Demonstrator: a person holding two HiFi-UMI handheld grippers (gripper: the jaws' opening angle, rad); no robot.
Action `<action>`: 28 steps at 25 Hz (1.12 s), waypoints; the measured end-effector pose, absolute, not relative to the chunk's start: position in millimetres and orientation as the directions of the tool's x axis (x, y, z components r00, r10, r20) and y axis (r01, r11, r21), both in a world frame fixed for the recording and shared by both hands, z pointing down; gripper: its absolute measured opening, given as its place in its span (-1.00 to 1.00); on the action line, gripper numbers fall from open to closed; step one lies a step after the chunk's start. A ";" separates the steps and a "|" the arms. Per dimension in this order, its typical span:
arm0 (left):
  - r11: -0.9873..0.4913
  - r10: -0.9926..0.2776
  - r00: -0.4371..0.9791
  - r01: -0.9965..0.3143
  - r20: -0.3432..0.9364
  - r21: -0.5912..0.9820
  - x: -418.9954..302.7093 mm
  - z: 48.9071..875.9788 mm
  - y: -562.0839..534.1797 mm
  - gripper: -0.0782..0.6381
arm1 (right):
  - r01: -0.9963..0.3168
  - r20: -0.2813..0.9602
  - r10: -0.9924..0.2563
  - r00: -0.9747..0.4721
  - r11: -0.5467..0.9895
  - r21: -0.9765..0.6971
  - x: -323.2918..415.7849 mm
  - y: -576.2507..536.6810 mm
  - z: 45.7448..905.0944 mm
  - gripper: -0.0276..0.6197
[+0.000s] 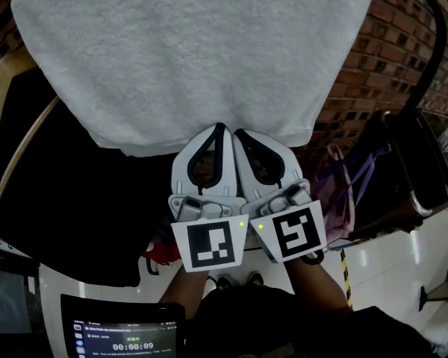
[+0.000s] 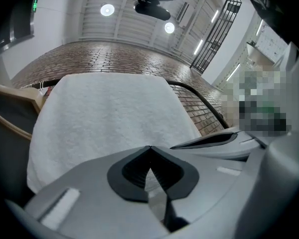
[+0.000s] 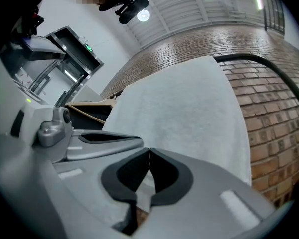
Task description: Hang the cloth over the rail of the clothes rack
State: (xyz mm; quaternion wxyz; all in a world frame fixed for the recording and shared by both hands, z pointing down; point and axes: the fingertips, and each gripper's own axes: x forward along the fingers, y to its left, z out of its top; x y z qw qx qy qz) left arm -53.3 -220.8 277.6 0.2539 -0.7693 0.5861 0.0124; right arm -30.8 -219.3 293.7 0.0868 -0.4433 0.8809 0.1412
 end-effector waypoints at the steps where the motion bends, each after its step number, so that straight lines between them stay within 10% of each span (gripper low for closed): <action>1: -0.186 -0.896 0.313 -0.909 -0.316 -0.374 -52.9 278.0 -221.1 -0.76 | -0.805 -0.276 -0.756 -0.593 0.569 0.171 -30.6 -219.5 294.2 -0.90; 28: -0.195 -0.899 0.311 -0.914 -0.309 -0.355 -55.1 279.5 -216.9 -0.76 | -0.806 -0.257 -0.763 -0.592 0.560 0.194 -32.7 -214.9 293.5 -0.90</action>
